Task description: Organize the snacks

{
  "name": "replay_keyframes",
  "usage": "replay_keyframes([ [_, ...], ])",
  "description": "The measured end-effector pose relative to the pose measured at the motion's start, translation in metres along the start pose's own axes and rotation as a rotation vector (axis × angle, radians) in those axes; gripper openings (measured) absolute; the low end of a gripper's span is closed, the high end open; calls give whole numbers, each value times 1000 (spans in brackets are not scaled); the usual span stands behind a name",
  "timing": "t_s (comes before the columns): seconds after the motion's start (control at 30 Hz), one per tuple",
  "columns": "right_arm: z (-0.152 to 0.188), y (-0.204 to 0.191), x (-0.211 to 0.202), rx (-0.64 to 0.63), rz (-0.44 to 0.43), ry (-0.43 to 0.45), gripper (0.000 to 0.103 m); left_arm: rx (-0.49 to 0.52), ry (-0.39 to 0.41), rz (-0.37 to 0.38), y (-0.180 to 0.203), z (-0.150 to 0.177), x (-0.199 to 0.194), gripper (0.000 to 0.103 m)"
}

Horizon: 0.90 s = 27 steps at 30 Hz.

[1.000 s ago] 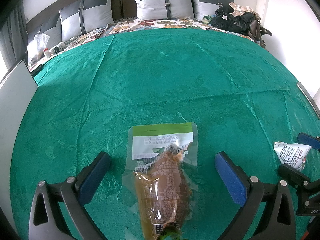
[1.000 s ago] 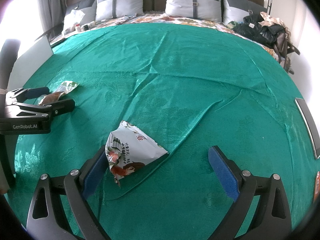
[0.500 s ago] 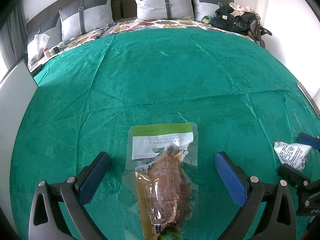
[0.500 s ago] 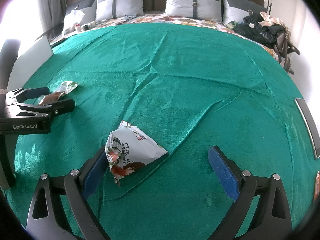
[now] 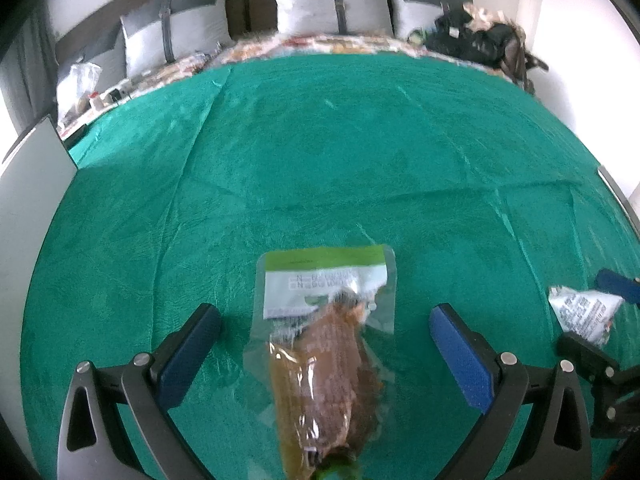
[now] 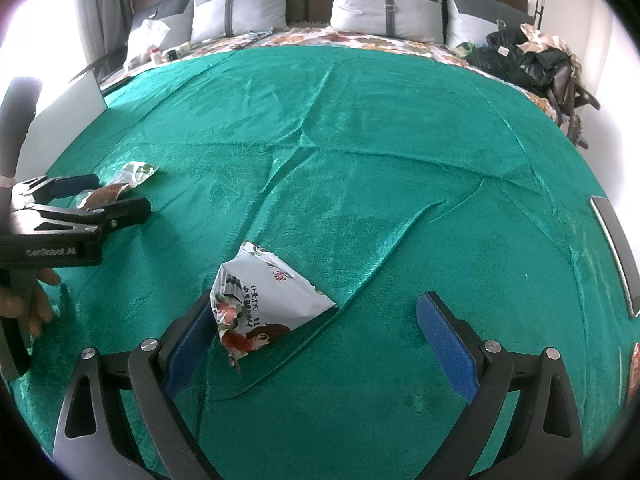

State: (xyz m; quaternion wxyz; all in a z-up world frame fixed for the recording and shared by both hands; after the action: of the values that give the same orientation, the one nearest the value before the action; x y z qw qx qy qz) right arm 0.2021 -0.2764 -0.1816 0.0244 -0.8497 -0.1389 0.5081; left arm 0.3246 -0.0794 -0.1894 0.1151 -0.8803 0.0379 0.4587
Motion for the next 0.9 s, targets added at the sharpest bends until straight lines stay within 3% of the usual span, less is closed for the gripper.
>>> replay_keyframes([
  [0.13,0,0,0,0,0,0,99,49,-54,21,-2,4,-1,103],
  [0.67,1,-1,-1,6,3,2,99,55,-43,23,-1,10,-6,103],
  [0.77,1,0,-1,-2,-10,-43,99,87,-109,36,-3,10,-7,102],
  [0.8,-1,0,-1,-4,-20,-75,97,99,-119,42,-3,11,-8,101],
  [0.9,-3,5,-10,40,-100,-180,97,125,-89,61,-5,12,-17,76],
])
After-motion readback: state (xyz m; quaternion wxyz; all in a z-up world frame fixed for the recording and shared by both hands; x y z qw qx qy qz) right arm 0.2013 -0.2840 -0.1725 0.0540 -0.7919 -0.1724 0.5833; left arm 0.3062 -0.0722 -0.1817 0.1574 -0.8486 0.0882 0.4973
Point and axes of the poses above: each gripper's, at about its wrist camera, not at the fingertips, and x roughly the way its jaws point, y to its right, z to its underside, the point moved 5 cm from there along x, roughly the way its jaws point, and after that the axes turned 13 degrees about -z, right-handed, at the moved point
